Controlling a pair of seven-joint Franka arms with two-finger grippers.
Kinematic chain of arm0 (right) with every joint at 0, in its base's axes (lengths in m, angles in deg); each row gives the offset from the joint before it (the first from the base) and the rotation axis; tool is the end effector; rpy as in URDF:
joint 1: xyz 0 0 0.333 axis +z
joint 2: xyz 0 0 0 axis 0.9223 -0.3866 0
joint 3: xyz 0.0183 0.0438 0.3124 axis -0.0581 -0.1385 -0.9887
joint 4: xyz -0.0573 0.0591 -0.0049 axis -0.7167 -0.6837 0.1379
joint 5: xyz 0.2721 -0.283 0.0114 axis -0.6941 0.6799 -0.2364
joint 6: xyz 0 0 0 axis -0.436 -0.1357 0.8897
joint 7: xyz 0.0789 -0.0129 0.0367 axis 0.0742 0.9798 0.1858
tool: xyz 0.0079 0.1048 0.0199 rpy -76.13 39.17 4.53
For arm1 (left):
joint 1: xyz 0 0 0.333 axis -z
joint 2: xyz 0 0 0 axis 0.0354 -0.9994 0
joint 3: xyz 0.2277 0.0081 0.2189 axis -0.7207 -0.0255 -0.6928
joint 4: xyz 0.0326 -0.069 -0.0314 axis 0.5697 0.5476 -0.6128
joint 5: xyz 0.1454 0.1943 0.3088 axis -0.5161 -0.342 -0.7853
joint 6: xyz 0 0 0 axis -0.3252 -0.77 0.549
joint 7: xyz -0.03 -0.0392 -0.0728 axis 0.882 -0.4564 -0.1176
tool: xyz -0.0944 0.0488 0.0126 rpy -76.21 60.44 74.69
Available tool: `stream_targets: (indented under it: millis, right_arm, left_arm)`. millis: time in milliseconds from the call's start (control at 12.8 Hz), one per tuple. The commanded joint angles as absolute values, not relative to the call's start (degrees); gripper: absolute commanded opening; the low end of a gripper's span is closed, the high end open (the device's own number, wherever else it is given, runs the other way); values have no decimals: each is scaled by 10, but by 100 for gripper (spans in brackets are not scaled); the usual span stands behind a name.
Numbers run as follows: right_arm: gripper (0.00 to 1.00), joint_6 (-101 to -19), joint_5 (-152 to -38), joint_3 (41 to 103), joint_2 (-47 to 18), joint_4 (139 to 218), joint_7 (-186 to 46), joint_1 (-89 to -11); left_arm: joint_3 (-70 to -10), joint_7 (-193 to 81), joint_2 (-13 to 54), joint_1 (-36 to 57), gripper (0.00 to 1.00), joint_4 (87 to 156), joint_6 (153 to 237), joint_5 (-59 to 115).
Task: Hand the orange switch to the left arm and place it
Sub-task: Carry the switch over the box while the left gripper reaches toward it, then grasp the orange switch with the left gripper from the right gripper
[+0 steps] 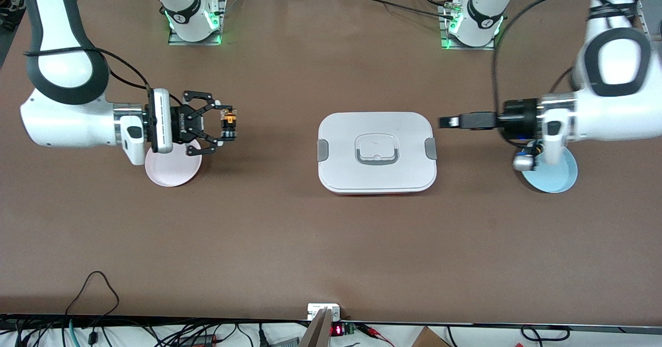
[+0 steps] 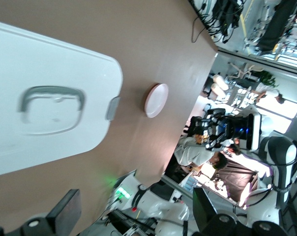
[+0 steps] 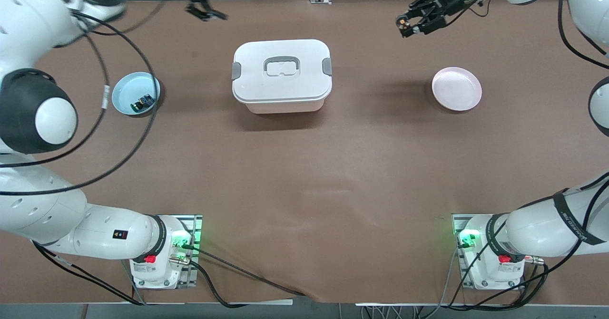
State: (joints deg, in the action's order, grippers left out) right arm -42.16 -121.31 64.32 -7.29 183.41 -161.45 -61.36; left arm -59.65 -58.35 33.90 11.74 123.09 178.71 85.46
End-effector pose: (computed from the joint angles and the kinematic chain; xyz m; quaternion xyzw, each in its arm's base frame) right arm 0.5890 0.1688 0.4095 -0.6410 -0.5570 -0.2298 0.4754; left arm 0.5988 -0.1701 0.4754 0.8401 0.1269 -0.1448 0.5070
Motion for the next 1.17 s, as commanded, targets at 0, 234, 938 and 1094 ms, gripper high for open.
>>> stream_targets:
  millis: [0, 234, 938, 1094]
  right_arm:
    - [12, -403, -1303, 644, -77, 1844, -1647, -593]
    - [12, -397, -1396, 644, -95, 1848, -1686, -572]
    - [12, -383, -1537, 644, -99, 1894, -1669, -528]
    - [12, -382, -1537, 644, -99, 1899, -1643, -525]
  left_arm:
    - [-574, -595, 331, 157, 100, 1252, 1866, 936]
    - [-569, -597, 306, 206, 100, 1271, 1892, 1063]
    - [-474, -719, 266, 282, 100, 1253, 2102, 1296]
    - [-448, -743, 266, 290, 100, 1242, 2118, 1299]
